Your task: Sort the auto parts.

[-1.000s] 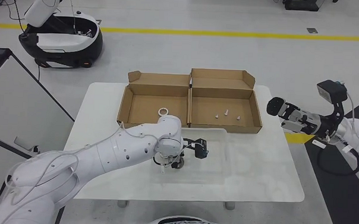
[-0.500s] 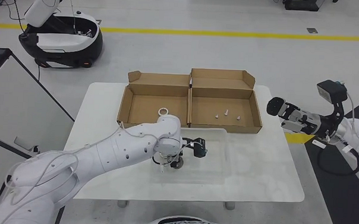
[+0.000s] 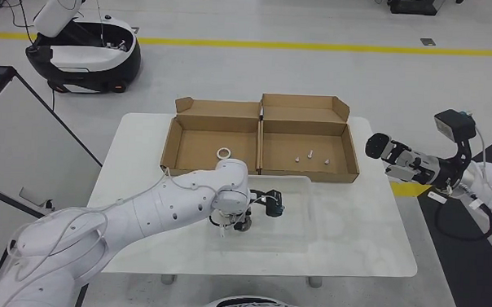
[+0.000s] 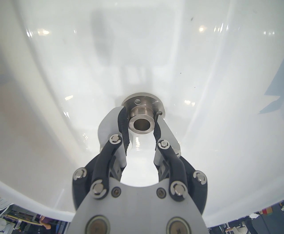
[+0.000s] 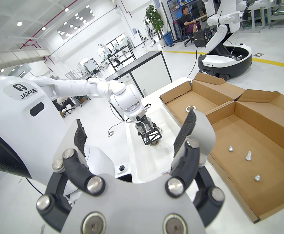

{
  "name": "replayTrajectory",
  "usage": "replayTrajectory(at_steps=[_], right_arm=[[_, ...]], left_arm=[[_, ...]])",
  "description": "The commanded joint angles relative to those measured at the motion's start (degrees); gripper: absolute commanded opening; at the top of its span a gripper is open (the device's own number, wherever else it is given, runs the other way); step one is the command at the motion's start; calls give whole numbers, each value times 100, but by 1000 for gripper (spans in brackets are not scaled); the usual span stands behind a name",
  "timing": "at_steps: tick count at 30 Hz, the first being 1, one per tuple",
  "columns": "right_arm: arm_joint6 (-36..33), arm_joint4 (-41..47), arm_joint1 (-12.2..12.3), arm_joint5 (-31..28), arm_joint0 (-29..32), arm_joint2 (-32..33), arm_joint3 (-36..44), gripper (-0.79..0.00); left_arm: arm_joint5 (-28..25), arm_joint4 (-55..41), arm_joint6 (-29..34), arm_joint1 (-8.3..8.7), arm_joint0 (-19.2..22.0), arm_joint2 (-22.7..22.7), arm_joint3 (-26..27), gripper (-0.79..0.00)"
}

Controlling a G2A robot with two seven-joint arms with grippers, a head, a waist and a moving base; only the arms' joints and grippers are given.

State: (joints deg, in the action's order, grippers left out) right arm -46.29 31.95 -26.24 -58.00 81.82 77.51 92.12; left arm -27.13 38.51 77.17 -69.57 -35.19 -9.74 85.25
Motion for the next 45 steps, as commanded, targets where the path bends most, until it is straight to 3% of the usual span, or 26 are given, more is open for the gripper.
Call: replayTrajectory(at_steps=[1, 3, 4, 5, 15, 29, 37, 45], right_arm=[[0, 0, 0, 0, 0, 0, 0, 0], [0, 0, 0, 0, 0, 0, 0, 0], [0, 0, 0, 0, 0, 0, 0, 0], [0, 0, 0, 0, 0, 0, 0, 0], [0, 0, 0, 0, 0, 0, 0, 0], [0, 0, 0, 0, 0, 0, 0, 0], [0, 0, 0, 0, 0, 0, 0, 0], [0, 0, 0, 0, 0, 0, 0, 0]], left_arm=[[5, 13, 5, -13, -11, 0, -19, -529], [16, 45, 16, -25, -16, 0, -33, -600], [13, 66, 13, -31, -15, 0, -33, -736], [9, 83, 9, -37, -18, 0, -37, -785], [36, -107, 36, -13, 174, 0, 97, -785], [193, -1110, 192, 186, 855, 0, 878, -785], [42, -1933, 40, 397, 1319, -256, 1212, -785], [-460, -2445, -462, 752, 1243, -892, 1428, -785]])
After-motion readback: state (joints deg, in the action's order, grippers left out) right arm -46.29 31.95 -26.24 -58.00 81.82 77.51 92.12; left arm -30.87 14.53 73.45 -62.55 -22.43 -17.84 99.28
